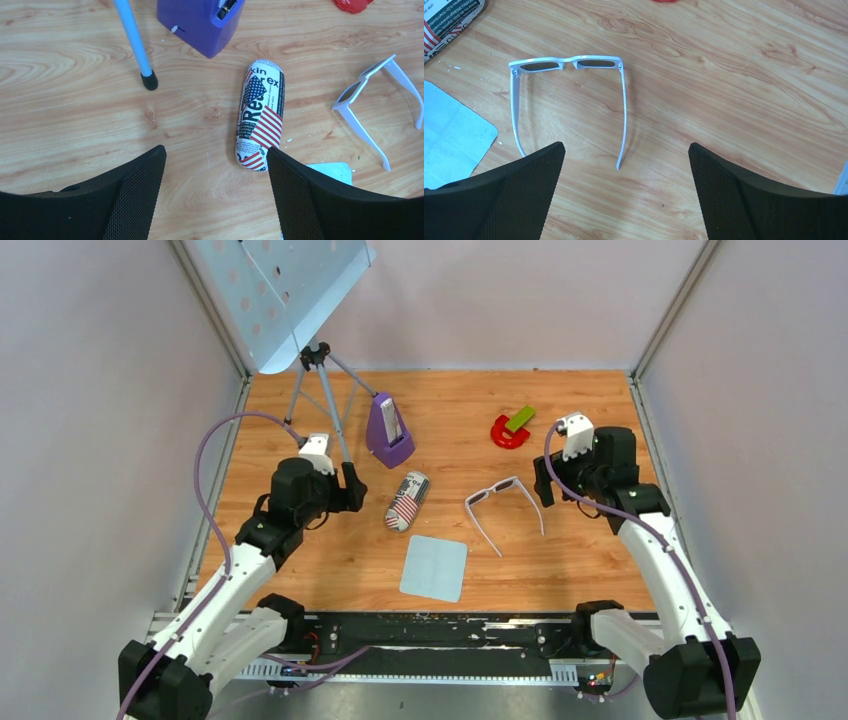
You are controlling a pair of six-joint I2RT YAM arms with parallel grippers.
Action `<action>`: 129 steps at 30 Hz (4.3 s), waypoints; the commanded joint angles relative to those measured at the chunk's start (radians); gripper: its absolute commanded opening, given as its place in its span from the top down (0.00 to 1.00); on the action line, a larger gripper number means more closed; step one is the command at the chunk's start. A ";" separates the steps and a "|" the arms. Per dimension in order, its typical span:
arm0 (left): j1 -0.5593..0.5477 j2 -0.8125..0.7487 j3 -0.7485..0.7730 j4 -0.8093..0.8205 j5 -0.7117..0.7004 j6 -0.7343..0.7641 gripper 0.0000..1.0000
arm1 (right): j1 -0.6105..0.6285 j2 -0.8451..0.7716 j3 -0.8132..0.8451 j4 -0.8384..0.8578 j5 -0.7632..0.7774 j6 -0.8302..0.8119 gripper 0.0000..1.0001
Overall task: Organize the sunglasses
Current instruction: Pick up the sunglasses case from the center of the board.
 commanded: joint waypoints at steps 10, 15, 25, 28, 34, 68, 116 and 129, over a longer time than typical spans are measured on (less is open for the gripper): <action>-0.013 0.074 -0.002 0.042 0.110 -0.013 0.29 | -0.004 0.059 0.034 -0.069 -0.133 -0.148 0.05; -0.076 0.122 -0.008 0.064 0.108 -0.023 0.27 | -0.003 0.056 0.030 -0.099 -0.226 -0.176 0.07; -0.267 0.327 0.034 0.076 -0.142 -0.073 0.10 | -0.004 -0.034 -0.061 -0.068 -0.225 -0.176 0.06; -0.311 0.386 0.074 0.087 -0.224 -0.067 0.10 | -0.004 -0.055 -0.084 -0.059 -0.220 -0.174 0.06; -0.338 0.517 0.171 0.123 -0.280 -0.002 0.07 | -0.004 -0.092 -0.109 -0.050 -0.226 -0.172 0.05; -0.352 0.908 0.463 -0.087 -0.226 0.089 0.22 | -0.034 -0.119 -0.140 -0.032 -0.265 -0.163 0.05; -0.351 1.014 0.603 -0.215 -0.219 0.079 0.29 | -0.057 -0.146 -0.177 -0.026 -0.286 -0.161 0.04; -0.351 0.964 0.609 -0.226 -0.131 0.087 0.61 | -0.061 -0.146 -0.178 -0.024 -0.291 -0.159 0.04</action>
